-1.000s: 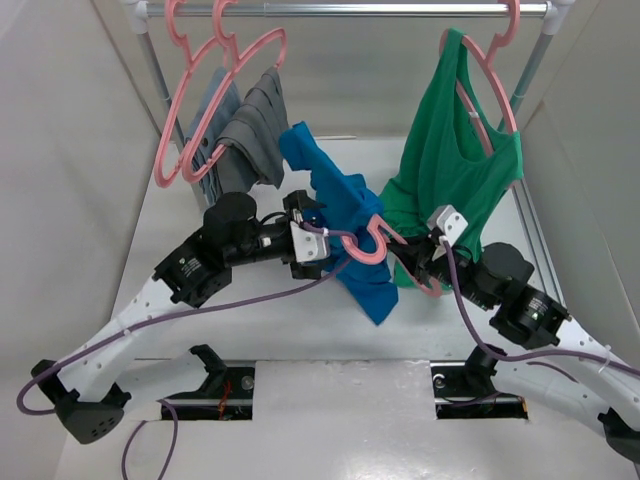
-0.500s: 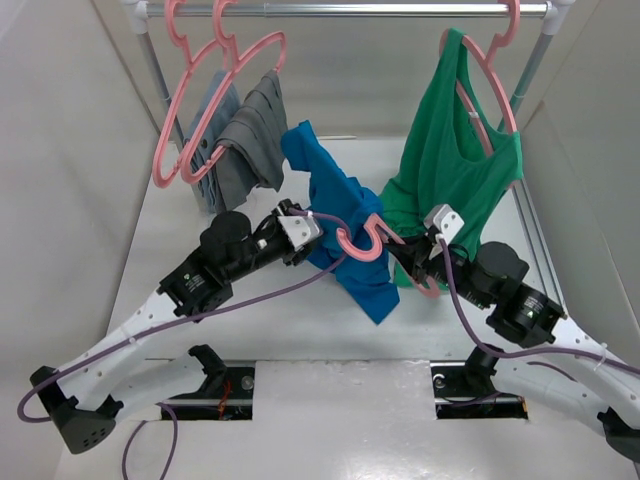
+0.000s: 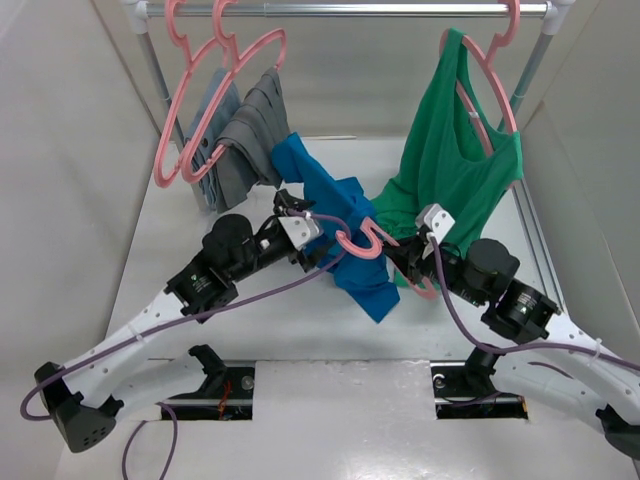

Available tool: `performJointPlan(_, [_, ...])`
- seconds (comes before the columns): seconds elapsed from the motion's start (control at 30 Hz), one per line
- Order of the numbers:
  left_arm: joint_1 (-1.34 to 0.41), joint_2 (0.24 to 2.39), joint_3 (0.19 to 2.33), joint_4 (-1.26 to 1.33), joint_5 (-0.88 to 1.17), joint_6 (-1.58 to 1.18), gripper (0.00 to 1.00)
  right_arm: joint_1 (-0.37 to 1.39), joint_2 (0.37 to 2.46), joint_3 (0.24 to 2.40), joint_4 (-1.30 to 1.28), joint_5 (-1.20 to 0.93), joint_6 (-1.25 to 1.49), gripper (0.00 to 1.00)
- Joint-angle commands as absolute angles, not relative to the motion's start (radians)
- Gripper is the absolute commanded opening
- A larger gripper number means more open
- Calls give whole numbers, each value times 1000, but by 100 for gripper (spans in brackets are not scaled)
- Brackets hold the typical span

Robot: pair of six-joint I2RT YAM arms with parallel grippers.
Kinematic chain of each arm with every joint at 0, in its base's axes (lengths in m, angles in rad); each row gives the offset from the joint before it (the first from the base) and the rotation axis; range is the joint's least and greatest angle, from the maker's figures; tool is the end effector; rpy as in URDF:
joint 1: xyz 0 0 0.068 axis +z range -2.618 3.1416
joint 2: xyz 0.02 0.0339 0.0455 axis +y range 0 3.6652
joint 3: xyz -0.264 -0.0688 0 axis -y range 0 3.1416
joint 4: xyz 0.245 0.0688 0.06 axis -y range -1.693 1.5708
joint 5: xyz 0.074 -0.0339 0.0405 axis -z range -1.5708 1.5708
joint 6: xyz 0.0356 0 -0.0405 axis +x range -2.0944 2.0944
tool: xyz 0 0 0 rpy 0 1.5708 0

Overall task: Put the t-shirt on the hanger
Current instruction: Place tshirt on hanger

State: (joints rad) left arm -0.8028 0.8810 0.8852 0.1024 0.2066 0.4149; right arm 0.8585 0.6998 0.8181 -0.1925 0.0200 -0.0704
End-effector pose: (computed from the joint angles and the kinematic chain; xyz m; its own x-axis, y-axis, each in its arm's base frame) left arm 0.1371 -0.1525 0.3898 0.4085 0.1449 -0.9012 0.7442 0.5188 0.4208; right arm 0.1074 0.1233 0.3639 0.0040 -0.1030 -0.9947 -0.7452 0.6629 -0.0716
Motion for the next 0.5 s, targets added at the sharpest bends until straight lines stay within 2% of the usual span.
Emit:
performJointPlan(0.0, [-822,883,1000,109,307,385,80,830,701,847,-133,103,-21,0])
performJointPlan(0.03, [-834,920,1081,63,184,367,80,830,713,856,-133,78,-21,0])
performJointPlan(0.13, [-834,1027,1158,-67,24,341,77,830,723,876,-133,40,-51,0])
performJointPlan(0.27, [-770,1028,1086,-34,-38,331,80,830,713,876,-133,21,-61,0])
performJointPlan(0.47, [-741,1057,1068,-49,-17,362,82,830,693,876,-133,21,-61,0])
